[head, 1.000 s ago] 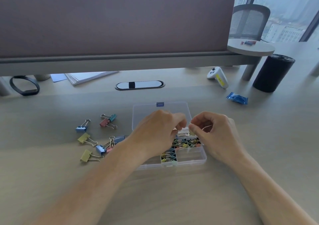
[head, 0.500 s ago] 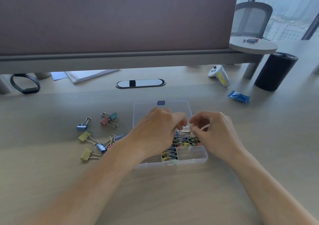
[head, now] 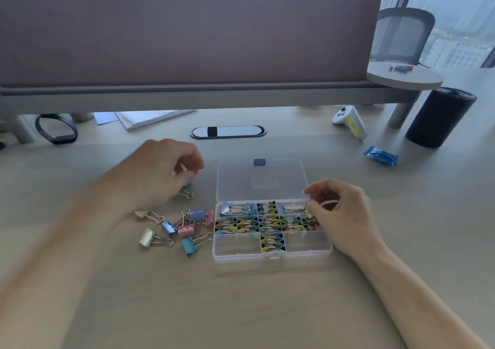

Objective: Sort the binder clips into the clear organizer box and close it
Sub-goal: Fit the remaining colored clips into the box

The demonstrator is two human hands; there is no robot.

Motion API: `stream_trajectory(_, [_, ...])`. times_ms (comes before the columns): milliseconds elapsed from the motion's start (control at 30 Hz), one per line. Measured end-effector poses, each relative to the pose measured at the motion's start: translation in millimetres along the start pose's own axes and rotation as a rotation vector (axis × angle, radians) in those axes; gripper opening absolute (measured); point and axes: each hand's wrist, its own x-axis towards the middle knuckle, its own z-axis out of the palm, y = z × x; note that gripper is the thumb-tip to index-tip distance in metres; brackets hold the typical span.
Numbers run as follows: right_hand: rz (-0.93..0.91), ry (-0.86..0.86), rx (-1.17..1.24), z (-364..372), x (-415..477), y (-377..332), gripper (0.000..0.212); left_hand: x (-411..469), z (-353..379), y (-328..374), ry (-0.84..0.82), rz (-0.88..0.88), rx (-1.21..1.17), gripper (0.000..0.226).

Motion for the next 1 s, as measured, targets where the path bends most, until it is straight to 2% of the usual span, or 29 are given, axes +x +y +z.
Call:
stream_trajectory(167, [-0.012, 0.016, 0.034, 2, -1, 1, 0.026, 0, 9, -27, -0.108, -0.138, 0.152, 0.024])
stream_trajectory(333, [-0.014, 0.006, 0.05, 3, -1, 3, 0.026, 3, 17, -30, -0.182, -0.128, 0.208, 0.033])
stream_trajectory(467, [-0.033, 0.008, 0.047, 3, -2, 3, 0.027, 1, 16, -30, -0.207, -0.08, 0.195, 0.027])
stream_trajectory(700, [-0.011, 0.025, 0.071, 5, -1, 4, 0.027, -2, 3, -22, -0.28, -0.103, 0.165, 0.023])
stream_trajectory(733, [-0.011, 0.038, 0.076, 4, -2, 3, 0.026, -3, -3, -18, -0.267, -0.097, 0.153, 0.022])
stream_trajectory(800, [-0.04, 0.109, 0.066, 0, -3, -1, 0.021, -5, -14, 1, -0.14, -0.05, 0.068, 0.021])
stream_trajectory(867, [-0.118, 0.177, 0.078, -6, -3, -11, 0.006, -9, -17, 36, 0.021, 0.051, -0.159, 0.018])
stream_trajectory(900, [-0.168, 0.17, 0.119, -8, -4, -19, 0.007, -12, -14, 56, 0.054, 0.113, -0.262, 0.018])
stream_trajectory(933, [-0.2, 0.132, 0.202, -9, -6, -26, 0.018, -15, -6, 74, 0.053, 0.17, -0.323, 0.017])
stream_trajectory(1000, [-0.177, 0.018, 0.393, -11, -9, -38, 0.031, -16, 16, 97, 0.023, 0.239, -0.334, 0.016])
